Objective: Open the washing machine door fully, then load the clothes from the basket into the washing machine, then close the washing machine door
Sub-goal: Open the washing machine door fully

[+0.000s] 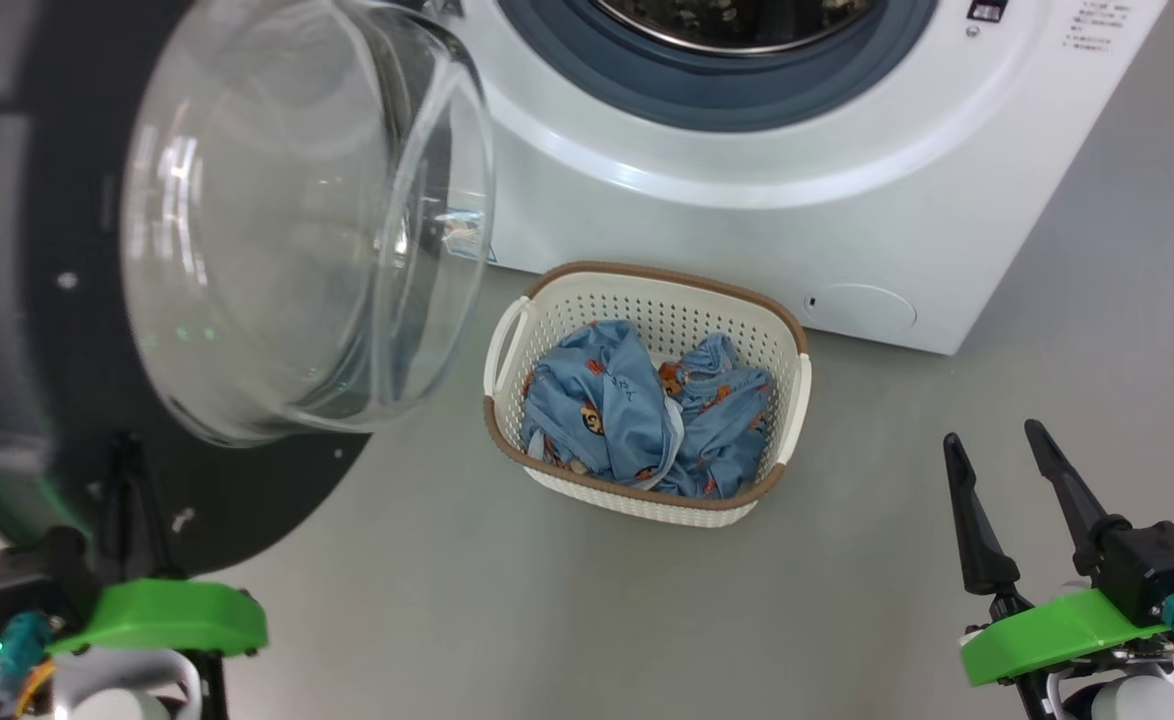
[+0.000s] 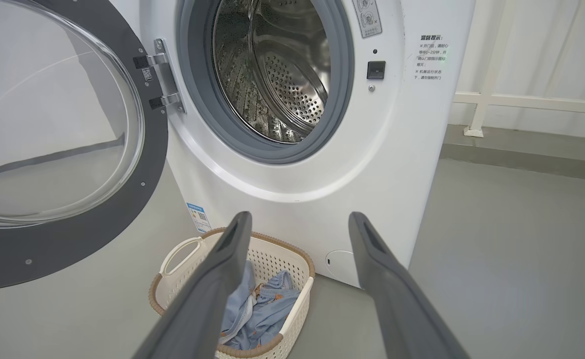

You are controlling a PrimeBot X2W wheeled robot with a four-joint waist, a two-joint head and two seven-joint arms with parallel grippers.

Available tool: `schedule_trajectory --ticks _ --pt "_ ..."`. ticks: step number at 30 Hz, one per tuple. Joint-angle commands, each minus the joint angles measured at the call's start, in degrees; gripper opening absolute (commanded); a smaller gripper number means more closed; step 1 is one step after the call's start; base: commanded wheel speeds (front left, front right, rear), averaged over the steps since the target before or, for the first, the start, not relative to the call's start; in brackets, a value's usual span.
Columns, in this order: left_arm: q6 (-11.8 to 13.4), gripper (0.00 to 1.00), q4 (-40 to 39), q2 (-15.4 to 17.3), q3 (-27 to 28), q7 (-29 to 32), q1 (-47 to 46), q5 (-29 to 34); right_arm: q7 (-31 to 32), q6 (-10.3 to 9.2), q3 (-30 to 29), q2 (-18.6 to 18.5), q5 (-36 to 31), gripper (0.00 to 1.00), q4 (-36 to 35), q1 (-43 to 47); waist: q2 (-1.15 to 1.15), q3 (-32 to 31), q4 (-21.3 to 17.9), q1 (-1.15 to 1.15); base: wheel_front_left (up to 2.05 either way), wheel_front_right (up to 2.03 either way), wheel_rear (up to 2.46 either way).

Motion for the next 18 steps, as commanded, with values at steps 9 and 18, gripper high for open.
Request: schedule_trajectory --ticks 9,18 --pt "-4.3 0.0 7.7 3.3 10.3 -2.8 -8.4 -1.7 1.2 0.09 1.0 -1.4 -0.8 1.0 -4.7 -2.8 0.0 4.3 -2.6 0.0 0.0 0.0 0.0" --pt "-9.9 0.0 14.6 2.5 19.1 -3.0 -13.4 1.0 2.7 0.09 0.8 -1.7 -1.3 1.0 -8.8 -3.3 0.0 6.6 -4.1 0.0 0.0 0.0 0.0"
